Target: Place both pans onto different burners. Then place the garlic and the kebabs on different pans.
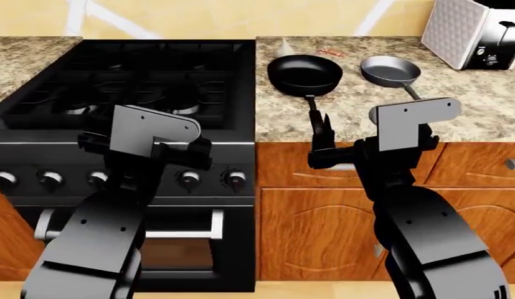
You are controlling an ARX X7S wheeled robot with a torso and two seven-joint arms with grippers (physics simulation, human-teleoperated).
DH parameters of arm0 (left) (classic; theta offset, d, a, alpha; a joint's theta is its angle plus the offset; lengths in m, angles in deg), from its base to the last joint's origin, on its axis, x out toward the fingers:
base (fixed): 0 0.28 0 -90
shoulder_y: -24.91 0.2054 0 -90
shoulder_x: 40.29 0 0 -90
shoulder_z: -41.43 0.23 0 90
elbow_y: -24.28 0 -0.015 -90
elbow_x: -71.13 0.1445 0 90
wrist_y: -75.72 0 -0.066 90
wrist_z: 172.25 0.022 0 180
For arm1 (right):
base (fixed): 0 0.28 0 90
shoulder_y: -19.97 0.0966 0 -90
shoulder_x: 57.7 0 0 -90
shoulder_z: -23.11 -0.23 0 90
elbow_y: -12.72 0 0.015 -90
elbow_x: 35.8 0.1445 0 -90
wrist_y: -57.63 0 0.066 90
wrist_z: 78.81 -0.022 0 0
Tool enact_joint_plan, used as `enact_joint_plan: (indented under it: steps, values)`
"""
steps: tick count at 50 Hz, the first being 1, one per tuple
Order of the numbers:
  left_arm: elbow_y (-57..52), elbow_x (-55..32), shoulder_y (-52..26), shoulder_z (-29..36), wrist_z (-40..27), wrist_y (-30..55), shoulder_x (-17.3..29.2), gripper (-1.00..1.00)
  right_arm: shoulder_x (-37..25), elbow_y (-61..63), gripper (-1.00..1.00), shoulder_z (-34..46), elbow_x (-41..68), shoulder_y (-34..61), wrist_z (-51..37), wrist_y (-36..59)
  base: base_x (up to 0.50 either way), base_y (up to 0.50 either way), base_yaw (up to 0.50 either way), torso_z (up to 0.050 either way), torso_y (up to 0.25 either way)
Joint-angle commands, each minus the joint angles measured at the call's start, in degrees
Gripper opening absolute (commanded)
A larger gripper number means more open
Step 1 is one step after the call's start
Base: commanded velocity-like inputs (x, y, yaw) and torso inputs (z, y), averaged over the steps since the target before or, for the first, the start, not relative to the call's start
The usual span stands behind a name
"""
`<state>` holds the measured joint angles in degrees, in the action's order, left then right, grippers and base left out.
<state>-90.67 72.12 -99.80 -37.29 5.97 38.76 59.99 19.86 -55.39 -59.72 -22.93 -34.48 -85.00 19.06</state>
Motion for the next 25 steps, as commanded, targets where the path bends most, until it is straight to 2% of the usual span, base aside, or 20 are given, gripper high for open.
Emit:
enact_joint_plan:
  steps: [1, 17, 25]
  values:
    - [-0.52, -0.11, -0.25, 0.11, -0.54, 0.67, 0.21, 1.00, -0.23, 0.41, 1.00, -0.15, 0.49, 0.17, -0.27, 0.43, 0.00, -0.50, 0.00, 0.000, 0.000]
    - [-0.80, -0.62, -0.16, 0.20, -1.02, 1.03, 0.33, 1.00, -0.54, 0.73, 1.00, -0.36, 1.12, 0.18, -0.56, 0.52, 0.00, -0.50, 0.00, 0.000, 0.000]
    - [-0.62, -0.81, -0.29, 0.54, -1.15, 1.05, 0.45, 1.00, -0.71, 0.62, 1.00, 0.02, 1.20, 0.20, -0.68, 0.37, 0.19, -0.49, 0.00, 0.000, 0.000]
